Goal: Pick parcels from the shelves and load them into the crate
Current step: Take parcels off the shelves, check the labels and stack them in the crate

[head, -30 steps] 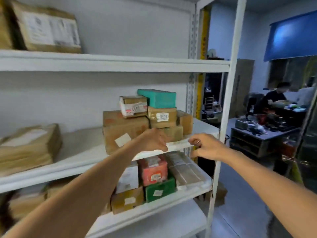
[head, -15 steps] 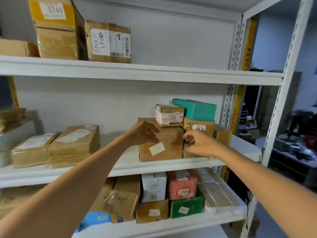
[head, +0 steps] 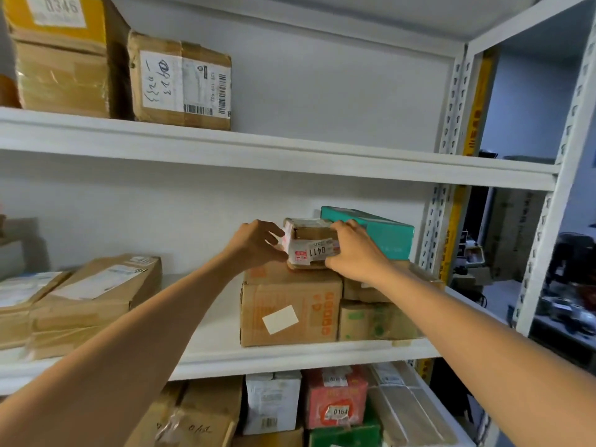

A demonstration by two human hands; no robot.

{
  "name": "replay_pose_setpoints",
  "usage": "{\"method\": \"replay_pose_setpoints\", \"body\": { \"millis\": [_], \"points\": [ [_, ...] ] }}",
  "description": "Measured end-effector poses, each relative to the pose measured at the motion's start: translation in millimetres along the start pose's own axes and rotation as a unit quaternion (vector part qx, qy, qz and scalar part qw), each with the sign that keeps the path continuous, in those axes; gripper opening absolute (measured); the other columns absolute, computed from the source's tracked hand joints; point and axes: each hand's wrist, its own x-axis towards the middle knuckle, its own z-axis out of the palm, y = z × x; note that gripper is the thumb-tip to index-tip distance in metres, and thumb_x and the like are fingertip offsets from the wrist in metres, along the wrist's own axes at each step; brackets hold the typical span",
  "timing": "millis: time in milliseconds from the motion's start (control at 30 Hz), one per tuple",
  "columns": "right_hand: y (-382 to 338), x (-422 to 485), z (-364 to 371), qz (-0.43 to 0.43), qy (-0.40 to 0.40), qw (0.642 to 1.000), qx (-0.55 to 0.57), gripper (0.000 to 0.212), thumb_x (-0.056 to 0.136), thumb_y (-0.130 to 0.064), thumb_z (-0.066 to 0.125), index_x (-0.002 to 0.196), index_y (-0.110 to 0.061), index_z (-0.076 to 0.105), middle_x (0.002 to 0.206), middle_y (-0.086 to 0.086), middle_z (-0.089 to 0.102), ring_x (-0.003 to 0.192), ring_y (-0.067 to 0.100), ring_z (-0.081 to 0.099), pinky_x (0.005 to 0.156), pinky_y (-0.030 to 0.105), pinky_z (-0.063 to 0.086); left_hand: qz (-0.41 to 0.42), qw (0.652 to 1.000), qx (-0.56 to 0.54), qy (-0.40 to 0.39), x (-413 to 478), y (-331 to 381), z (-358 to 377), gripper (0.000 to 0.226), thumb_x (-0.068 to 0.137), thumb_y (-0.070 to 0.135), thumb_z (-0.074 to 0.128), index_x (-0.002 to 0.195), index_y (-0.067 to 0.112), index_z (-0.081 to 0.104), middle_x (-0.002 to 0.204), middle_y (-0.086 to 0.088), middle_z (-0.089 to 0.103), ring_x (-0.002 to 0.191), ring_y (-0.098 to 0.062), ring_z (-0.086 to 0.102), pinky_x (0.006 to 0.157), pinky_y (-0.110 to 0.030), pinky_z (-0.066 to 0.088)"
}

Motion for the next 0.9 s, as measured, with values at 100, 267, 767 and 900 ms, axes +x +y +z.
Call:
{"method": "replay_pose_setpoints", "body": {
  "millis": [100,267,767,900],
  "points": [
    [4.3,16.4,5.0,0.024,-0.014,1.0,0.006,0.071,0.082,-0.014,0.07,0.143,-0.012,0.033,0.135,0.007,0.041,0.126,0.022,0.043,0.099,0.034,0.044,-0.015,0.999,-0.031,0.021,14.7,-0.3,-0.3,0.058,0.07,0.023,0.086,0.123,0.02,0.063,0.114,-0.004,0.068,0.1,-0.02,0.065,0.086,-0.03,0.054],
    [9.6,29.3,14.4,0.064,-0.027,0.997,0.035,0.069,0.084,-0.006,0.065,0.143,-0.012,0.03,0.124,0.008,0.048,0.108,0.019,0.054,0.081,0.028,0.053,-0.015,0.998,-0.06,-0.017,29.1,2.5,9.1,0.069,0.073,0.015,0.083,0.135,0.026,0.054,0.123,-0.004,0.063,0.098,-0.017,0.062,0.073,-0.018,0.049],
    [1.0,29.2,15.1,0.126,0.072,0.948,0.283,0.07,0.08,0.017,0.06,0.142,-0.009,0.044,0.134,0.003,0.054,0.094,0.003,0.056,0.065,0.008,0.049,-0.036,0.969,-0.244,-0.014,15.0,-7.2,21.6,0.053,0.067,-0.01,0.069,0.108,0.022,0.055,0.116,-0.008,0.068,0.104,-0.026,0.065,0.086,-0.044,0.057],
    [-6.0,32.3,13.9,0.125,0.083,0.935,0.323,0.067,0.079,0.018,0.059,0.139,-0.009,0.048,0.126,0.003,0.06,0.074,-0.003,0.053,0.057,0.01,0.05,-0.044,0.956,-0.288,0.034,8.0,-6.8,25.2,0.056,0.068,-0.011,0.068,0.116,0.017,0.057,0.115,-0.008,0.068,0.097,-0.023,0.066,0.081,-0.035,0.059]
  ]
}}
